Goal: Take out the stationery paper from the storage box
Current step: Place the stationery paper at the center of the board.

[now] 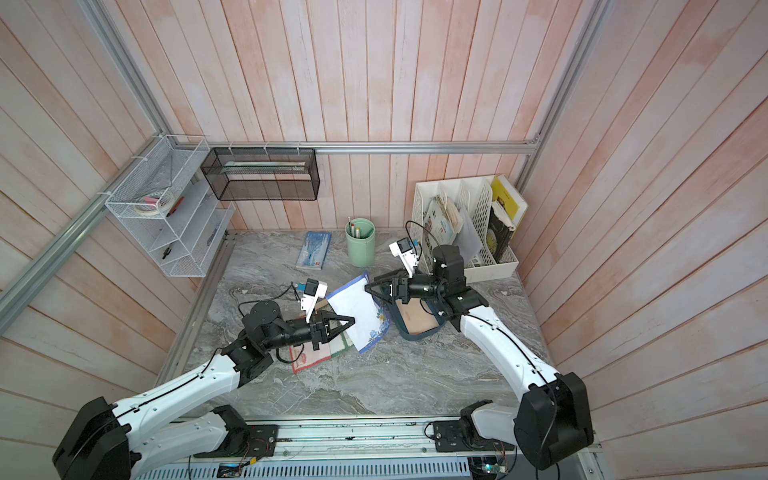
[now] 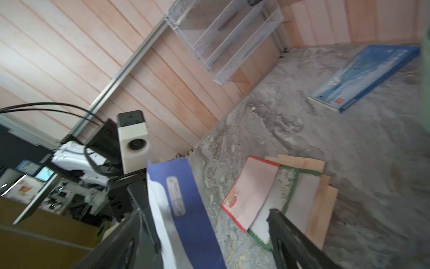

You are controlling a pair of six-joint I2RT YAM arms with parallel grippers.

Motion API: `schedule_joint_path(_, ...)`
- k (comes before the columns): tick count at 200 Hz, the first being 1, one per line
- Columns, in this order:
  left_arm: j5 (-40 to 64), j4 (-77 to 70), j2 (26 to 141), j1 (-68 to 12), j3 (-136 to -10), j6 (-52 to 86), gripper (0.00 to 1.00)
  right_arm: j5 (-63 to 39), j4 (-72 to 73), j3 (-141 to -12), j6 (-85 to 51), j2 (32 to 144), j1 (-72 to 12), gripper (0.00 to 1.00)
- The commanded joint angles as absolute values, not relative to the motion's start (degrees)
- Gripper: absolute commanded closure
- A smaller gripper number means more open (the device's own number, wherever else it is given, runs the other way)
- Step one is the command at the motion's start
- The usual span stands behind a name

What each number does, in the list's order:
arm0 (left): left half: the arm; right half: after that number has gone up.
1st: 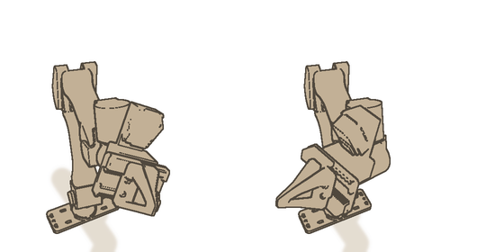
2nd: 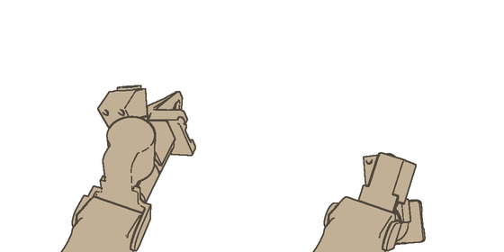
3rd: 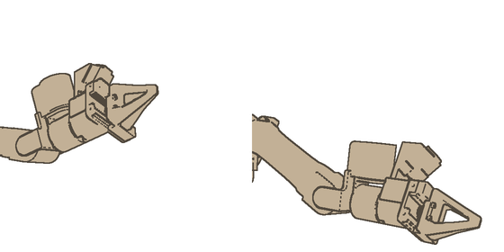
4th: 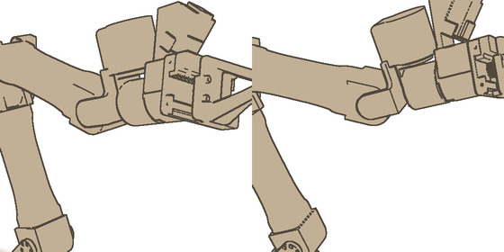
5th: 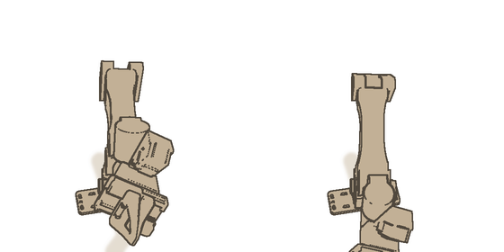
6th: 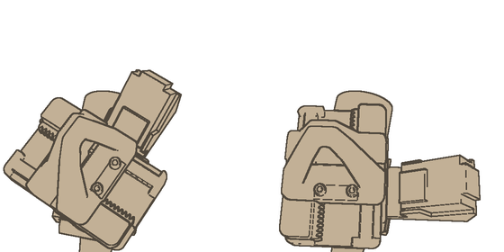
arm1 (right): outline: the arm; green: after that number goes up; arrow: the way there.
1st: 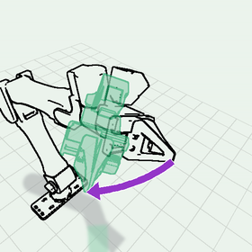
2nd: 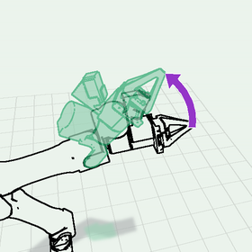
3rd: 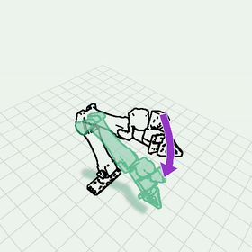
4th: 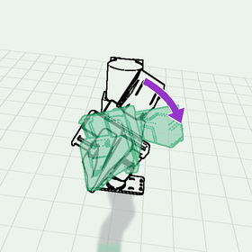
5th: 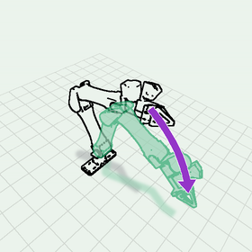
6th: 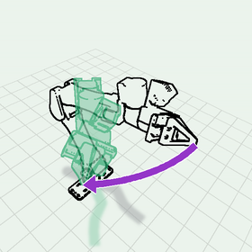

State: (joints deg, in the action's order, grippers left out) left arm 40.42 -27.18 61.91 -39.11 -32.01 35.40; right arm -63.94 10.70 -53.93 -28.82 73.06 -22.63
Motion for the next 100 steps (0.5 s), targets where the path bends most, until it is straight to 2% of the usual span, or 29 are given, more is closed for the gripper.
schedule_joint_path(1,47.2,-30.6,61.2,-38.9,-30.9,35.7,1.00,-77.0,27.0,-52.7,-36.6,74.3,-22.9,0.11)
schedule_joint_path(76,45.7,-25.4,58.7,-38.5,-33.1,32.6,1.00,-78.9,29.3,-46.6,-36.2,71.2,-24.2,0.15)
schedule_joint_path(90,45.6,-24.1,58.4,-38.2,-33.8,31.9,1.00,-79.1,30.4,-45.6,-36.8,70.8,-24.4,0.22)
schedule_joint_path(100,45.5,-23.4,58.5,-37.9,-34.1,31.7,1.00,-79.0,30.7,-45.5,-37.2,70.8,-24.5,0.32)
